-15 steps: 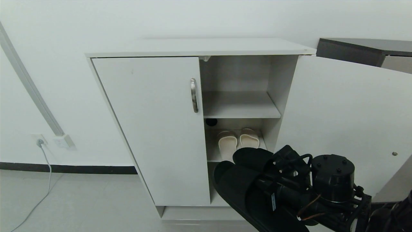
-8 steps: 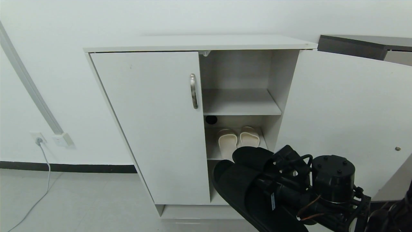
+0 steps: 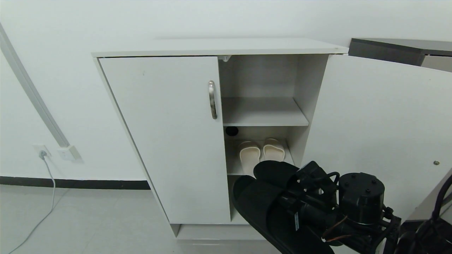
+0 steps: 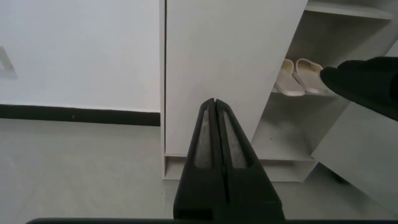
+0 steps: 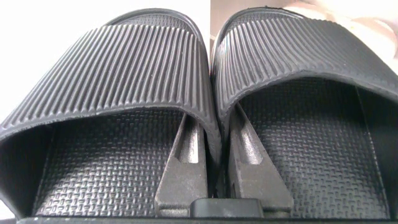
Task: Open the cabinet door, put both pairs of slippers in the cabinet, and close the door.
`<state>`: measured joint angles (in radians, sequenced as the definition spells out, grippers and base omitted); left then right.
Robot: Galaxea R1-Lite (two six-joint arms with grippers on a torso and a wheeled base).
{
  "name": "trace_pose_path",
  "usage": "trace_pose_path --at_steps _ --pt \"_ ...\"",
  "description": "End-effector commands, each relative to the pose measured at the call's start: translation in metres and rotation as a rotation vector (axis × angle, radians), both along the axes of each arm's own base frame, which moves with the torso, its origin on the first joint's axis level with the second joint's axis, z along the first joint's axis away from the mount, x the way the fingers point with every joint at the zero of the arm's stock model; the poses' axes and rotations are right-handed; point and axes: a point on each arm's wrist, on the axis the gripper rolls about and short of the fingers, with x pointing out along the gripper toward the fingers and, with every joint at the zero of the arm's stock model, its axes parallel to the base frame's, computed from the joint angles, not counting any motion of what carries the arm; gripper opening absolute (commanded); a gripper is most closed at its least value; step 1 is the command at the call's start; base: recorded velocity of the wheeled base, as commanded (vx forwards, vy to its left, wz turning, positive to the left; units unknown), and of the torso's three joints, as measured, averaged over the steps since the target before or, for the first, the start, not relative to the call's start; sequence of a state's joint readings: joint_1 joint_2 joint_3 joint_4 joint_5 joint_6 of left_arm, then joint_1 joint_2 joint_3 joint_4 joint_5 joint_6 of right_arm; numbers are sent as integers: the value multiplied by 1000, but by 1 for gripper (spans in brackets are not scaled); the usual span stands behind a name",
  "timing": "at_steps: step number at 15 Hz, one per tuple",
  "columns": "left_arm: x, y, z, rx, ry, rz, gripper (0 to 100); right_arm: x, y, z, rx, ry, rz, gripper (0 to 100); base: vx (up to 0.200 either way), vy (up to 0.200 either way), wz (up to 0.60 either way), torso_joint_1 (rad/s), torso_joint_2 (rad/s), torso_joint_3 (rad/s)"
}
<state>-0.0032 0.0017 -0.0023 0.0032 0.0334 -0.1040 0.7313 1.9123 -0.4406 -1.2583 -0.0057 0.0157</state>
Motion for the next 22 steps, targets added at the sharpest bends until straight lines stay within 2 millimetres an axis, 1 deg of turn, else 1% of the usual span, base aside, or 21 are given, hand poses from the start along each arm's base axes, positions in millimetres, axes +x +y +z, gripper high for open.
trace_pose_path --at_steps 1,2,5,9,10,11,12,14,15,16,17,18,19,20,21,22 --pt "0 0 0 0 -1 0 0 1 1 -3 -6 6 0 0 0 0 -600 2 2 2" --pt "0 0 0 0 -1 0 0 1 1 -4 -11 6 4 0 0 0 -600 -2 2 7" --pt "0 0 0 0 1 0 0 2 2 -5 -1 -5 4 0 0 0 0 0 0 0" --pt "0 0 0 0 1 0 0 9 11 -15 0 -56 12 0 0 0 0 0 0 0" --pt "0 0 0 0 1 0 0 10 14 -16 -15 -66 -10 0 0 0 0 0 0 0" --pt "0 0 0 0 -1 0 0 10 25 -16 -63 -56 -107 0 0 0 0 0 0 0" --pt "0 0 0 1 -1 0 0 14 37 -12 -104 -34 -217 0 0 0 0 0 0 0" --pt "0 0 0 1 -1 0 0 17 64 7 -46 29 -287 0 0 0 0 0 0 0" --pt "0 0 0 1 -1 0 0 17 73 14 -67 65 -342 0 0 0 0 0 0 0" --pt "0 0 0 1 1 0 0 15 78 18 -90 96 -381 0 0 0 0 0 0 0" --pt "0 0 0 3 -1 0 0 10 87 29 -97 124 -425 0 0 0 0 0 0 0" --pt "0 0 0 1 1 0 0 10 91 35 -93 124 -453 0 0 0 0 0 0 0" --pt "0 0 0 1 -1 0 0 14 99 52 -72 101 -512 0 0 0 0 0 0 0" --pt "0 0 0 1 -1 0 0 16 101 58 -61 93 -520 0 0 0 0 0 0 0" --pt "0 0 0 3 -1 0 0 22 107 80 -14 67 -536 0 0 0 0 0 0 0" --pt "0 0 0 1 1 0 0 25 111 94 12 49 -557 0 0 0 0 0 0 0"
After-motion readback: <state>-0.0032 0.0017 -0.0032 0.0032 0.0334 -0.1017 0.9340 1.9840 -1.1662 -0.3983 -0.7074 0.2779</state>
